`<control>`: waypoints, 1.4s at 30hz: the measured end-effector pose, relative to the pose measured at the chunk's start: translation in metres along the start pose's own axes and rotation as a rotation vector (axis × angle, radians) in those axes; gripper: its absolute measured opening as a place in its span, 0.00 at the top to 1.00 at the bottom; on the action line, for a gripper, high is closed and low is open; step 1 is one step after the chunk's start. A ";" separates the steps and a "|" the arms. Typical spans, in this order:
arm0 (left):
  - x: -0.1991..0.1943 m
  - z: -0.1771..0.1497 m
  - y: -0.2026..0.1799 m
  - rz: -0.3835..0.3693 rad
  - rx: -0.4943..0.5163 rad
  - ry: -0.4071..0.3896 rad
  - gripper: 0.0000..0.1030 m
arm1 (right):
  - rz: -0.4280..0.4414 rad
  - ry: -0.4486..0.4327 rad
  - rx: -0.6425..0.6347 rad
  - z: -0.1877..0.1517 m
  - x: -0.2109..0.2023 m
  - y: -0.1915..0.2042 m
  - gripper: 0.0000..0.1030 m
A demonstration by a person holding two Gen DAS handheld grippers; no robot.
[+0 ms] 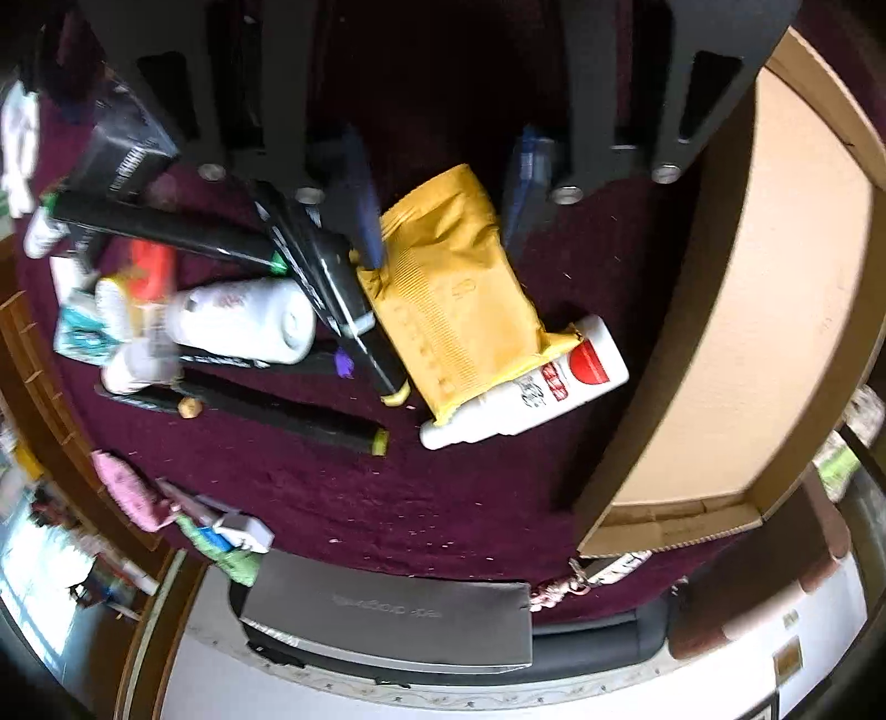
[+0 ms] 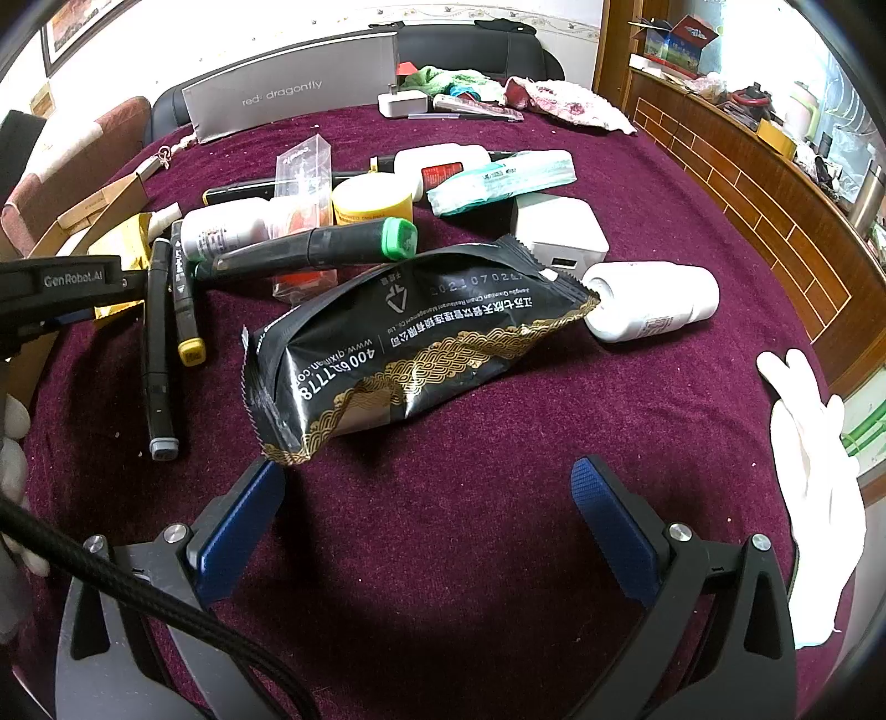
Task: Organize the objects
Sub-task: 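Move the left gripper toward the yellow snack packet, then grasp the yellow snack packet with the left gripper and lift it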
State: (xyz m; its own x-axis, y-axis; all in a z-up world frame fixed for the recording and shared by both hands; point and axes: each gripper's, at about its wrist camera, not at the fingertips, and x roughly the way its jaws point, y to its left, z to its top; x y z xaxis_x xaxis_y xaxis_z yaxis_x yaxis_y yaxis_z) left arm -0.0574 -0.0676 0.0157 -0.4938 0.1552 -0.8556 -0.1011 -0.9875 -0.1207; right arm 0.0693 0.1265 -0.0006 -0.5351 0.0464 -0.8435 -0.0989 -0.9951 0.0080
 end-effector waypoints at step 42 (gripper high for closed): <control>0.010 0.021 0.005 0.047 -0.089 0.027 0.47 | 0.001 0.000 -0.003 -0.001 0.000 0.001 0.00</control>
State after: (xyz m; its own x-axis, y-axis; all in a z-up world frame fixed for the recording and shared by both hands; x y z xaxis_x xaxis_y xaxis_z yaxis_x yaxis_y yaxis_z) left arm -0.0808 -0.0707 0.0167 -0.4728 0.1094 -0.8743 -0.0008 -0.9923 -0.1237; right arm 0.0701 0.1258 -0.0008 -0.5355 0.0450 -0.8433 -0.0958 -0.9954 0.0078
